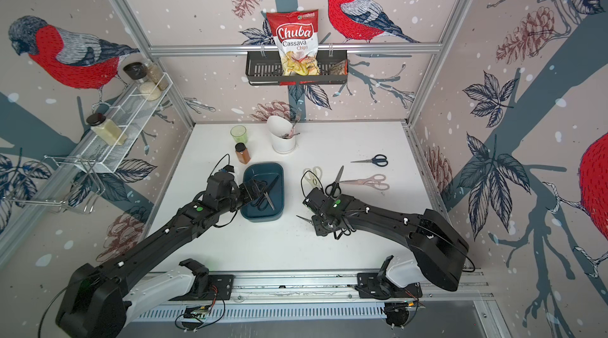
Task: Put the scissors into the storage box
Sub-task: Pick up the scissors from the center of the board.
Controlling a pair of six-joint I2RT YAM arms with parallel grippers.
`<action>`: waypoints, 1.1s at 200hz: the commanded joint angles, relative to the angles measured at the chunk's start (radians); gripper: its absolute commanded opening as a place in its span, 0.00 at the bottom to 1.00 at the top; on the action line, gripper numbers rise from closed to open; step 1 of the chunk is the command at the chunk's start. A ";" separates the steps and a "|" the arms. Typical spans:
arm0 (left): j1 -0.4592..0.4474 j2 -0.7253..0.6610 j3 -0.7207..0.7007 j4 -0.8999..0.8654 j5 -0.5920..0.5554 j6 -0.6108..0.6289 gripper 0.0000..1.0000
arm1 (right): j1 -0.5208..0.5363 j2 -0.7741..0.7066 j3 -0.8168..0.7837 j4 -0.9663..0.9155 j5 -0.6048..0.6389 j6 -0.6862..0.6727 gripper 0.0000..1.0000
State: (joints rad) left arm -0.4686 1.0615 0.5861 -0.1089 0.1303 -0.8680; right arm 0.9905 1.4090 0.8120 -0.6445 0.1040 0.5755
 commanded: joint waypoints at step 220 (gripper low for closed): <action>-0.051 0.009 -0.020 0.044 -0.065 -0.035 0.89 | 0.119 0.220 0.024 0.047 0.093 -0.035 0.22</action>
State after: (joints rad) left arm -0.5167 1.0775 0.5697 -0.0868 0.0750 -0.9092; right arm 1.1114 1.6112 0.8516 -0.6144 0.2085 0.5491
